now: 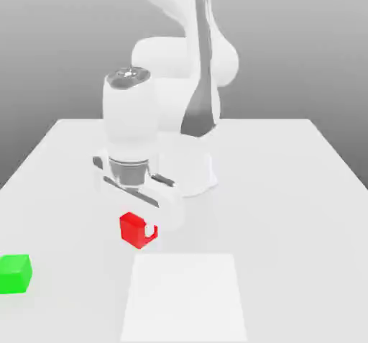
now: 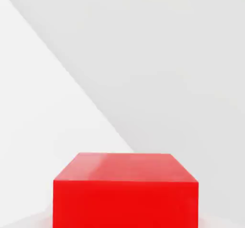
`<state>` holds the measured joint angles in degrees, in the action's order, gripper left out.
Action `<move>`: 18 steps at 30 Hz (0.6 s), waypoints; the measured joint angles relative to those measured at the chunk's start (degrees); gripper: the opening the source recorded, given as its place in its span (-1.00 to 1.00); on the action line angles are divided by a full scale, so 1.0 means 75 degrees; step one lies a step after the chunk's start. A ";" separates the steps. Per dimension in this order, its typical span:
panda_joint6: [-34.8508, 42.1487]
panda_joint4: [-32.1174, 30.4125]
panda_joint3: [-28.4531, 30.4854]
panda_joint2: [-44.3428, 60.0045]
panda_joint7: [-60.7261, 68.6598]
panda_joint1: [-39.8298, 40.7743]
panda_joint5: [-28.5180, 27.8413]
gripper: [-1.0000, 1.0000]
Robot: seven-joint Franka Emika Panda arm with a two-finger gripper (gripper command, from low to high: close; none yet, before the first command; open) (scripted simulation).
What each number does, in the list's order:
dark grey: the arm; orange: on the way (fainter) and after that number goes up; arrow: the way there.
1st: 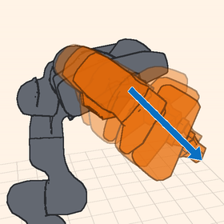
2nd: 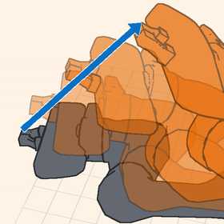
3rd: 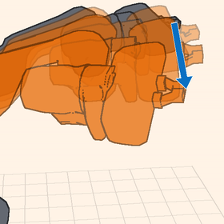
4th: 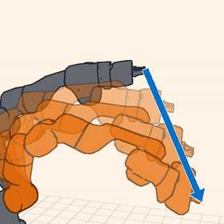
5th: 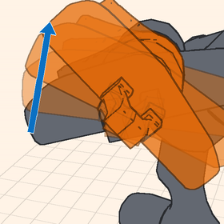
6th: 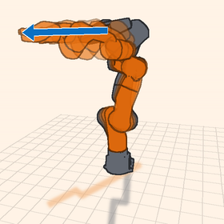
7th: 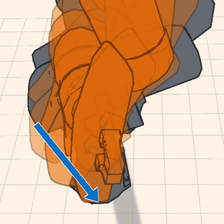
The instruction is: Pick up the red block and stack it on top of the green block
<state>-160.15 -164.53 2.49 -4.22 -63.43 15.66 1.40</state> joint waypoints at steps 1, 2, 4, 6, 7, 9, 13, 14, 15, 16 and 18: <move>0.0112 0.0196 0.0110 0.0094 0.0322 0.0118 0.0064 -1.00; 0.0221 0.0397 0.0201 0.0198 0.0649 0.0258 0.0125 -1.00; 0.0434 0.0808 0.0351 0.0416 0.1296 0.0506 0.0224 -1.00; 0.0644 0.1221 0.0491 0.0636 0.1921 0.0740 0.0288 -1.00; 0.0749 0.1428 0.0533 0.0744 0.2225 0.0890 0.0306 -1.00; 0.0954 0.1841 0.0610 0.0956 0.2811 0.1221 0.0313 -1.00; 0.1363 0.2667 0.0828 0.1351 0.3933 0.1734 0.0258 -1.00; 0.1457 0.2869 0.0881 0.1447 0.4200 0.1849 0.0233 -1.00; 0.1549 0.3070 0.0927 0.1539 0.4462 0.1971 0.0202 -1.00; 0.1471 0.3179 0.0930 0.1716 0.4627 0.2034 0.0234 -1.00; 0.1101 0.3278 0.0869 0.2180 0.4838 0.2121 0.0378 -1.00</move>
<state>-151.89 -139.94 9.00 12.13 -27.15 31.57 4.24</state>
